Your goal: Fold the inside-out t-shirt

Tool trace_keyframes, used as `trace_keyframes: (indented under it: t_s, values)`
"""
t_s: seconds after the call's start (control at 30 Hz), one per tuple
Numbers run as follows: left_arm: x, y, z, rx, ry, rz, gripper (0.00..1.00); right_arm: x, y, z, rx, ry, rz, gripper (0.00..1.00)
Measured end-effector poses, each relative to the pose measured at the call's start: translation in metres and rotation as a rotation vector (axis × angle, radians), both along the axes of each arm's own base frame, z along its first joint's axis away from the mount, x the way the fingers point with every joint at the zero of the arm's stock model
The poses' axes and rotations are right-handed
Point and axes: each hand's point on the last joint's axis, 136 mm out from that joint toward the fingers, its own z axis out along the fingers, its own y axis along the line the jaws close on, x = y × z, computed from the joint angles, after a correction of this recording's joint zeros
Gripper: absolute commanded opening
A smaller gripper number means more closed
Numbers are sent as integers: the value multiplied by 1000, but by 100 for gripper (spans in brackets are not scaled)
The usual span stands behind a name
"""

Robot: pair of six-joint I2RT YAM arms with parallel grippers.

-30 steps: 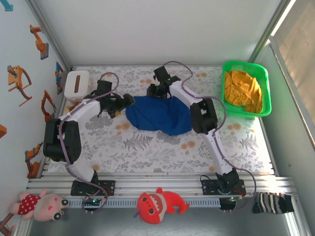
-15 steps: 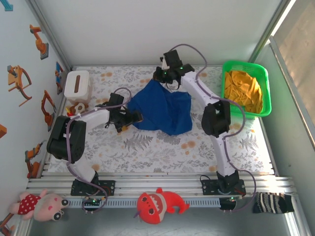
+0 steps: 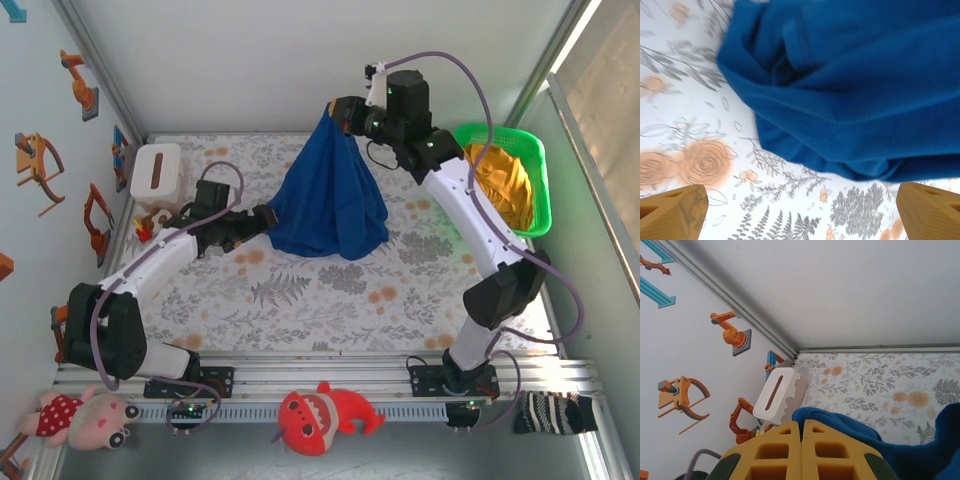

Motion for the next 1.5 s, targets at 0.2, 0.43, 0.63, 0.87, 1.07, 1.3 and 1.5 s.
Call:
trace_keyframes:
  t_s: [0.2, 0.43, 0.63, 0.87, 1.07, 1.3, 1.5]
  values:
    - [16, 30, 2, -22, 0, 112, 96, -15, -20, 8, -31, -29, -54, 0]
    - [28, 17, -15, -84, 36, 94, 97, -33, -52, 30, -25, -79, -115, 0]
    - [42, 2, -31, -125, 54, 78, 96, -34, -66, 18, -44, -59, -149, 0]
    - [63, -23, -38, -161, 38, 48, 96, -32, -72, 8, -60, -35, -165, 0]
    - [80, -43, -53, -170, 51, 37, 99, -32, -76, 7, -65, -26, -173, 0]
    - [99, -54, -76, -180, 97, 51, 0, -35, -93, 14, -65, -32, -204, 0]
    - [142, -15, 6, -239, -30, 130, 0, -40, -141, 30, -65, -40, -306, 0]
